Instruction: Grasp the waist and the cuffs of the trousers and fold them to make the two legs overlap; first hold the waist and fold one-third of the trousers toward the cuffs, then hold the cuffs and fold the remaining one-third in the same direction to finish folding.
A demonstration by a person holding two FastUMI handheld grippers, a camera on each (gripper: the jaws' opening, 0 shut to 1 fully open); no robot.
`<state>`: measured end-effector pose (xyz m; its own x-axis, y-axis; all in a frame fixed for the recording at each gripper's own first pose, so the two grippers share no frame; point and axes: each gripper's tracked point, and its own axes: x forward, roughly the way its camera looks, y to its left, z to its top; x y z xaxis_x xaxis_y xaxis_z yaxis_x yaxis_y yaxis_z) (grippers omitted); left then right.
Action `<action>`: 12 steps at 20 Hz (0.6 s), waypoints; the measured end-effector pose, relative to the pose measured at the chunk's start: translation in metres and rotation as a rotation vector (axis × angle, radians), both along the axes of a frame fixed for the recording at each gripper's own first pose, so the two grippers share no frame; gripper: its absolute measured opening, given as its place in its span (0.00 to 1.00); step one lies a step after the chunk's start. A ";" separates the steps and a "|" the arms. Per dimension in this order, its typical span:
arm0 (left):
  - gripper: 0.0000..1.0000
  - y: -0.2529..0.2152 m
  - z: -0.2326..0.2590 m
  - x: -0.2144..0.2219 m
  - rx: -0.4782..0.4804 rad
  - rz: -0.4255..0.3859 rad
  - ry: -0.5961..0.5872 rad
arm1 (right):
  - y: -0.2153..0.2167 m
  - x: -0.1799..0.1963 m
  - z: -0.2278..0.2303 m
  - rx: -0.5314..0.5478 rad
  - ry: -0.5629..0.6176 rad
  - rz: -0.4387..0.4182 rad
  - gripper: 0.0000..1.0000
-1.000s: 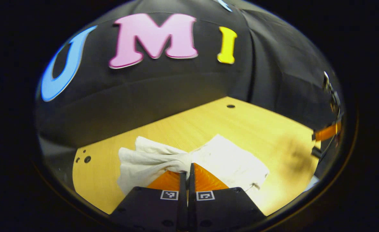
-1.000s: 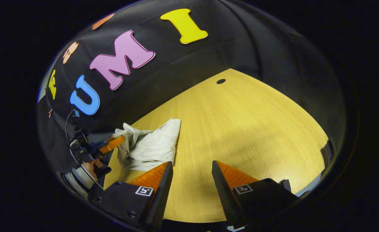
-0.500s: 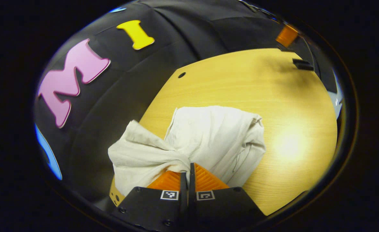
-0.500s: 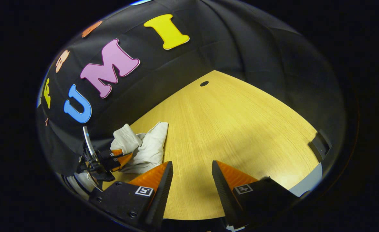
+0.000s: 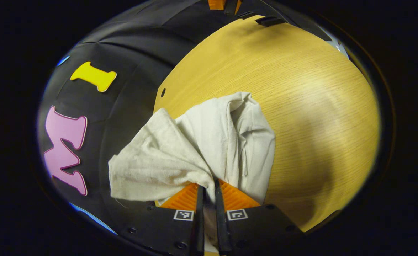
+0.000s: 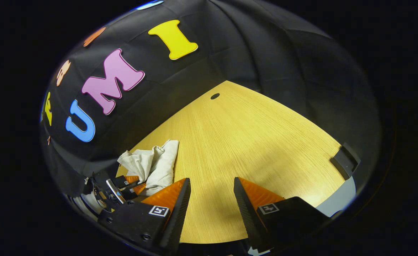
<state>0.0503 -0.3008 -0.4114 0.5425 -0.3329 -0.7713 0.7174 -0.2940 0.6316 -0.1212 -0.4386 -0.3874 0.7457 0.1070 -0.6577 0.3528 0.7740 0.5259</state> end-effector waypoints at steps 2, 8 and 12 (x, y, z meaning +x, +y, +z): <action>0.37 -0.001 0.002 0.004 -0.014 0.005 -0.009 | -0.001 0.000 0.000 -0.001 -0.002 -0.002 0.76; 0.97 0.003 0.036 0.010 -0.122 0.117 0.007 | 0.011 0.010 0.015 0.005 -0.038 -0.011 0.76; 0.96 0.011 0.074 0.006 -0.292 0.273 0.055 | 0.032 0.020 0.034 0.003 -0.080 0.011 0.77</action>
